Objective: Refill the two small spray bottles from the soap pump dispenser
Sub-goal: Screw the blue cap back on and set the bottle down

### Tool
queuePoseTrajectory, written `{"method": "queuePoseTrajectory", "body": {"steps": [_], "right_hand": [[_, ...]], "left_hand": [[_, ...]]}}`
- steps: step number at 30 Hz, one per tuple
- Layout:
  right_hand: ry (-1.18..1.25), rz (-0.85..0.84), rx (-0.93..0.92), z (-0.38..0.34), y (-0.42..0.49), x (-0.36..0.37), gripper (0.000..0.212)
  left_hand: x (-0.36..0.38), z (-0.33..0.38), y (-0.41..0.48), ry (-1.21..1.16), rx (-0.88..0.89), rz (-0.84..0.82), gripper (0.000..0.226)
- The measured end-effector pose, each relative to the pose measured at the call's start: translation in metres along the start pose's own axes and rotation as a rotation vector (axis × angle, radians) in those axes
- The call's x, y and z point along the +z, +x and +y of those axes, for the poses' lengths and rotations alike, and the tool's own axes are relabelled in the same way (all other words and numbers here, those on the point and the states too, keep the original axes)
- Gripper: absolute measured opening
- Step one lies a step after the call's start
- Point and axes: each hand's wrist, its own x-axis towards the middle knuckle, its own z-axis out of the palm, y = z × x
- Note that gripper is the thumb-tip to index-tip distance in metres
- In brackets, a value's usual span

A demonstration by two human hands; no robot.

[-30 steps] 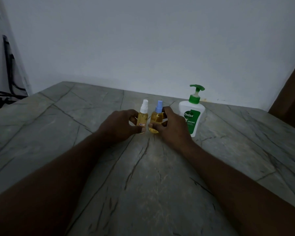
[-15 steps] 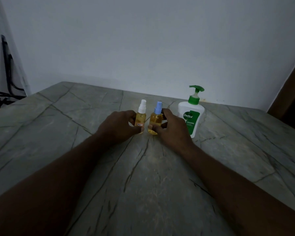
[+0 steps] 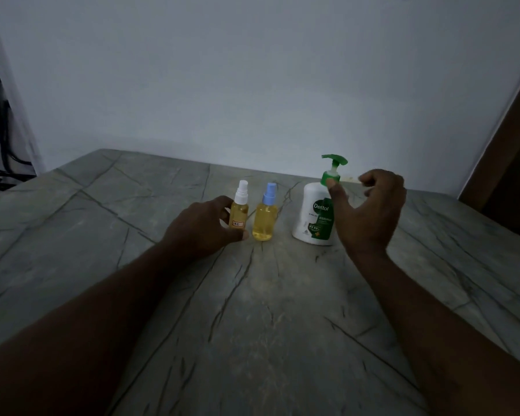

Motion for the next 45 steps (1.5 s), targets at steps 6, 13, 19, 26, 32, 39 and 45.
{"method": "queuePoseTrajectory", "body": {"steps": [6, 13, 19, 26, 32, 39, 45], "right_hand": [[0.386, -0.545, 0.387, 0.022, -0.007, 0.001, 0.068], [0.459, -0.66, 0.393, 0.017, -0.018, 0.014, 0.065], [0.462, -0.704, 0.371, 0.015, -0.019, 0.017, 0.066], [0.501, -0.722, 0.385, 0.021, -0.019, 0.016, 0.062], [0.515, -0.729, 0.391, 0.026, -0.019, 0.02, 0.061], [0.503, -0.754, 0.385, 0.028, -0.017, 0.02, 0.063], [0.538, -0.76, 0.394, 0.025, -0.016, 0.015, 0.067]], "left_hand": [[0.001, -0.003, 0.001, -0.004, 0.005, -0.003, 0.074], [0.001, -0.004, 0.001, -0.027, 0.008, 0.008, 0.075], [0.001, -0.003, 0.003, -0.015, -0.008, -0.01, 0.074], [0.004, -0.004, 0.0, -0.009, 0.019, 0.047, 0.072], [0.004, -0.004, 0.001, -0.021, 0.016, 0.047, 0.071], [0.004, -0.004, -0.001, -0.039, 0.018, 0.058, 0.07], [0.006, -0.005, 0.002, -0.023, 0.002, 0.034, 0.074]]}}
